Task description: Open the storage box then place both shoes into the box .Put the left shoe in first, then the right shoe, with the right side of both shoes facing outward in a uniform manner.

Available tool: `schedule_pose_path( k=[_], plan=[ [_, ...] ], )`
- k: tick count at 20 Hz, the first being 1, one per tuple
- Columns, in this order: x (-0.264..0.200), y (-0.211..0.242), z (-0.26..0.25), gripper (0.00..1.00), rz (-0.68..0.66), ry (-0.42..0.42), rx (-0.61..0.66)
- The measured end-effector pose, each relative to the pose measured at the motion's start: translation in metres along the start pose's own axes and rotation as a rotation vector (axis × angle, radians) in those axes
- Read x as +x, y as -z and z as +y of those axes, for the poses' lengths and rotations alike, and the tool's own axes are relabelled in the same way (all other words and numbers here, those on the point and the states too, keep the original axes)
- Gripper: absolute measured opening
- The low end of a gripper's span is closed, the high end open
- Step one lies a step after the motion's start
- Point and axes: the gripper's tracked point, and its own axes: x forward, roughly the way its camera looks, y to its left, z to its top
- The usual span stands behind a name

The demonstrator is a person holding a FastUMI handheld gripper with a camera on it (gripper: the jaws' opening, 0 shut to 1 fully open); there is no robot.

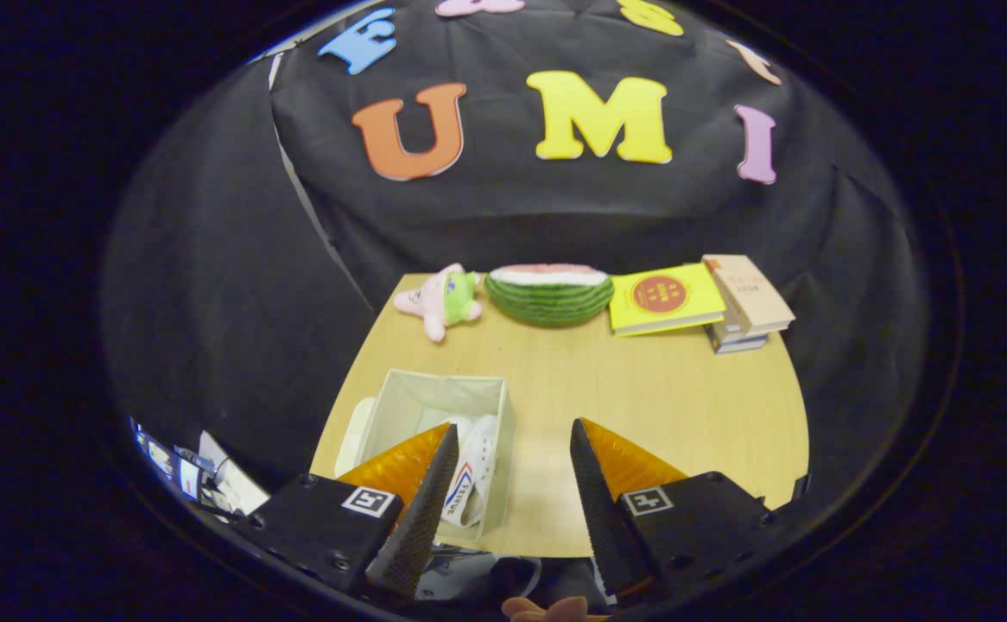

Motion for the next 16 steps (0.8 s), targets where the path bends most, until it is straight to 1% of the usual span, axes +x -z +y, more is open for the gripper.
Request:
schedule_pose_path(
  k=[2, 4, 5, 8, 10, 13, 16],
  plan=[
    [-0.023, -0.019, -0.013, 0.84, -0.154, 0.068, -0.030],
    [-0.048, -0.032, -0.022, 0.99, -0.283, 0.121, -0.051],
    [-0.063, -0.035, -0.025, 1.00, -0.337, 0.145, -0.056],
    [-0.100, -0.037, -0.036, 1.00, -0.458, 0.198, -0.075],
    [-0.118, -0.040, -0.036, 1.00, -0.533, 0.217, -0.076],
    [-0.132, -0.035, -0.036, 1.00, -0.605, 0.209, -0.073],
    [-0.141, -0.020, -0.041, 1.00, -0.645, 0.206, -0.039]
  ],
)
